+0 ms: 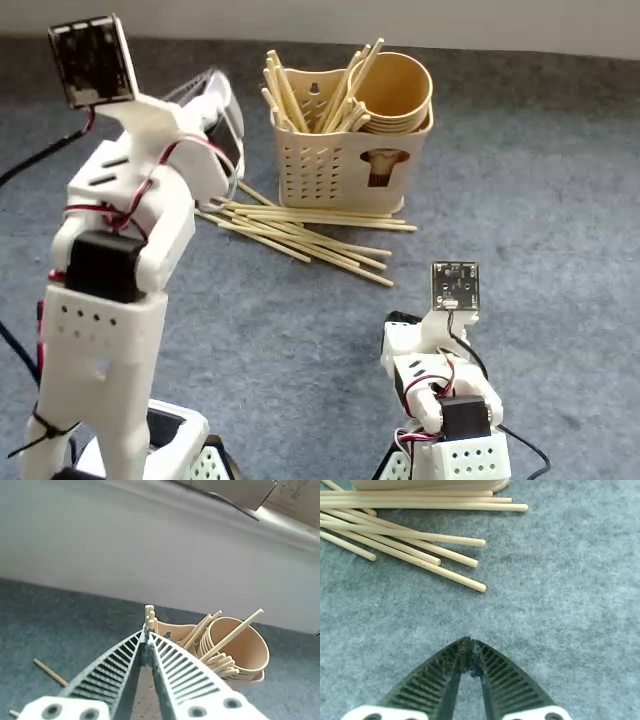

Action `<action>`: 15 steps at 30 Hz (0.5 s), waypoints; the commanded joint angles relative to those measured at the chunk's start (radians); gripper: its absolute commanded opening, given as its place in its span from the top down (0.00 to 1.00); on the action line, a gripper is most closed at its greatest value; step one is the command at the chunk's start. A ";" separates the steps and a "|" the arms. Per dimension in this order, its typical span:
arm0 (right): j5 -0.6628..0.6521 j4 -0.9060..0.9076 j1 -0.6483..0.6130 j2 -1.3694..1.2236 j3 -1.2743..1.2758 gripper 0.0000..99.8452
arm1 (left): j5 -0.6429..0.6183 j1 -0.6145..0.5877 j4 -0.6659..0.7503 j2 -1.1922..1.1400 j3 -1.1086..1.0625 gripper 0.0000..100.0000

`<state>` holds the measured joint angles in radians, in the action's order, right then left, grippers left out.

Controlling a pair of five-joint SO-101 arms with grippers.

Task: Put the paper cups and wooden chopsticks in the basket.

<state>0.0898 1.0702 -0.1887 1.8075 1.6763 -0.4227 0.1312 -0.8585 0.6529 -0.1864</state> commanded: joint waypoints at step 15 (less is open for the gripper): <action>0.003 0.004 -0.005 0.013 0.148 1.00 | -0.166 -0.278 -0.249 -0.209 -0.002 0.98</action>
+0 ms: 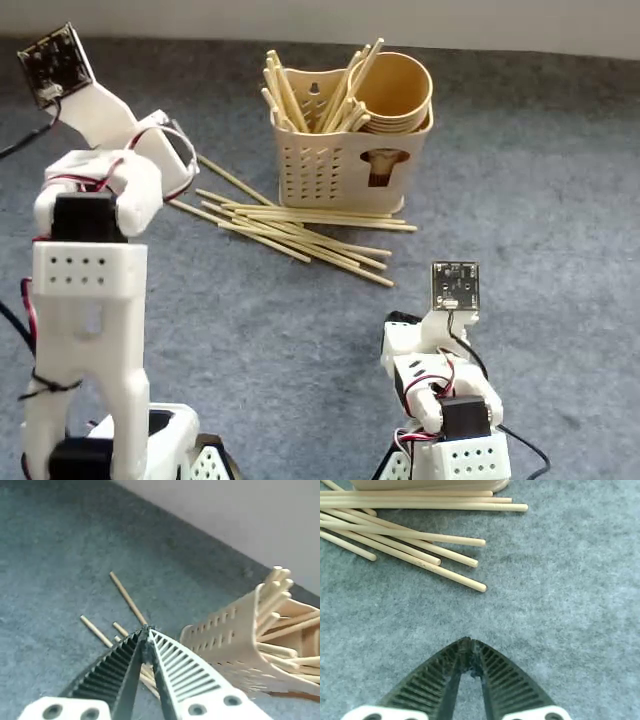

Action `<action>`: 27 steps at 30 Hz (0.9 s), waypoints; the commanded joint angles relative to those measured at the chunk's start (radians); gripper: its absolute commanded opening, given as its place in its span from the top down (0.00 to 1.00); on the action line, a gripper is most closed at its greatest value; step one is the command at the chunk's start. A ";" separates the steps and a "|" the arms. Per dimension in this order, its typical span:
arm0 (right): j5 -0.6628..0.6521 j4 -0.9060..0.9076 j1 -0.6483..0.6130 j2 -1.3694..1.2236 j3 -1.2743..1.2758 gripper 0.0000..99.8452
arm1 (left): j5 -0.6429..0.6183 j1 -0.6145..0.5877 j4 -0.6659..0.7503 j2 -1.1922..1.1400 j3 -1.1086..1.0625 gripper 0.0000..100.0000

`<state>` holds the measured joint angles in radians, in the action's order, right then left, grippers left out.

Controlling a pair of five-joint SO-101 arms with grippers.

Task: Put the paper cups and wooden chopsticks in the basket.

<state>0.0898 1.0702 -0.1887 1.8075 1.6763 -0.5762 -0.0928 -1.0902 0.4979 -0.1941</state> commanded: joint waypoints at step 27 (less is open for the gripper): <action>0.003 0.004 -0.005 0.013 0.148 1.00 | -0.060 -0.122 -0.037 -0.401 0.005 0.93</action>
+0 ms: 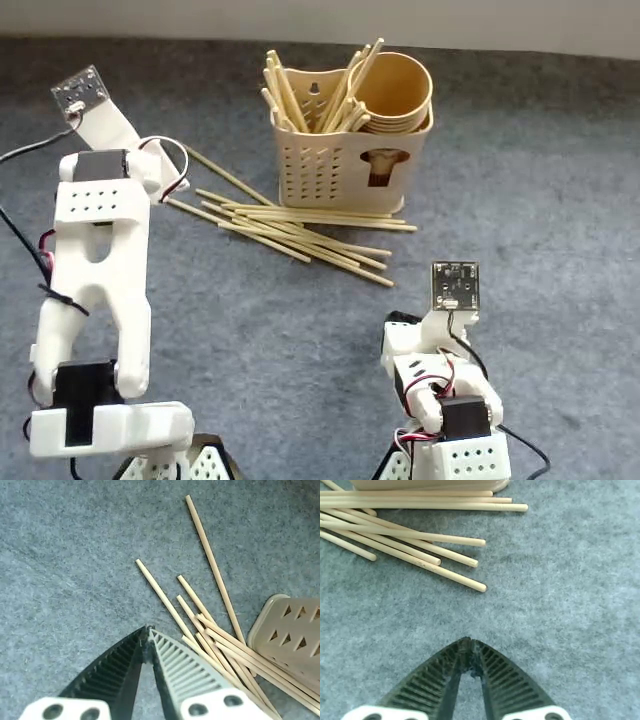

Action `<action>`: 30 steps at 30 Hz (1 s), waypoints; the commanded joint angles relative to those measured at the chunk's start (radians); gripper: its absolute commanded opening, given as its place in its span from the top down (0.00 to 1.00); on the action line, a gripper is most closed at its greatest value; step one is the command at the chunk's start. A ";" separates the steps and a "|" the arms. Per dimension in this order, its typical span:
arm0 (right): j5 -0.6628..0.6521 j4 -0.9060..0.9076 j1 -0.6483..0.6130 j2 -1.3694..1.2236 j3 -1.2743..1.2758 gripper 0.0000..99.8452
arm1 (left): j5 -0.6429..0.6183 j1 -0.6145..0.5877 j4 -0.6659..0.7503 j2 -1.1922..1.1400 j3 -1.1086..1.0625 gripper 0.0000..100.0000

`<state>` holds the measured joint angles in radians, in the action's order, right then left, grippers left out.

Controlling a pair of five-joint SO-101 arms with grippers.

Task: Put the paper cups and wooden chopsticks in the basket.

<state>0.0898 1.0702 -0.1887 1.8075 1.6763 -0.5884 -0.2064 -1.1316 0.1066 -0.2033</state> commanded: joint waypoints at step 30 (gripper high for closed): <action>0.003 0.004 -0.005 0.013 0.148 1.00 | -0.100 -0.045 -0.003 -0.533 0.380 0.84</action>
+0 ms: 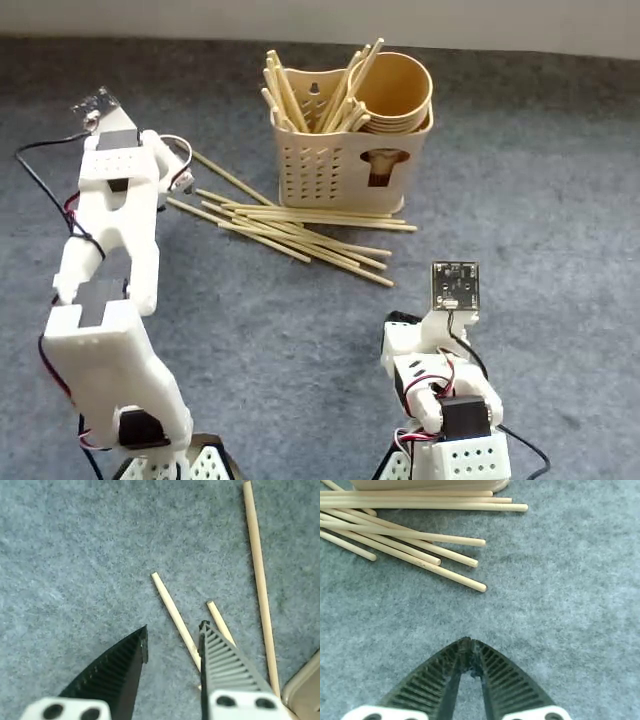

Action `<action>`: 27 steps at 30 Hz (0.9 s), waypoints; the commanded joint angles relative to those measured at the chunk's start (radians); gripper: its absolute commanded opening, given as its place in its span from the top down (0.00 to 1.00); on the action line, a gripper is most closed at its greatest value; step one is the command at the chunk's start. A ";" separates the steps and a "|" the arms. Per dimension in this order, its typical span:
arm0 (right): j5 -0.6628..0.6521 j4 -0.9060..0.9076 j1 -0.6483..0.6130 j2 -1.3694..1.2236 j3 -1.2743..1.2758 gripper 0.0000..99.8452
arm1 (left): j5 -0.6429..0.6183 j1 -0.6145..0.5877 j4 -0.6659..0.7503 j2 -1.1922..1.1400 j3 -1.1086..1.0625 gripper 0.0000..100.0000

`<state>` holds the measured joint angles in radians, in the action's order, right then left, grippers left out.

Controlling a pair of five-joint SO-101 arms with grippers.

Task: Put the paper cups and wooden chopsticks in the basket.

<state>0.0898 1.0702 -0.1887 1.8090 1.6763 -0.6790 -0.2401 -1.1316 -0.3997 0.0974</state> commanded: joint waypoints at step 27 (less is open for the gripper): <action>0.003 0.004 -0.005 0.012 0.148 1.00 | -0.072 -0.013 -0.101 -0.260 0.211 0.99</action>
<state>0.0898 1.0702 -0.1887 1.8090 1.6763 -0.7449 -0.2355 -1.1715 -0.6636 0.2892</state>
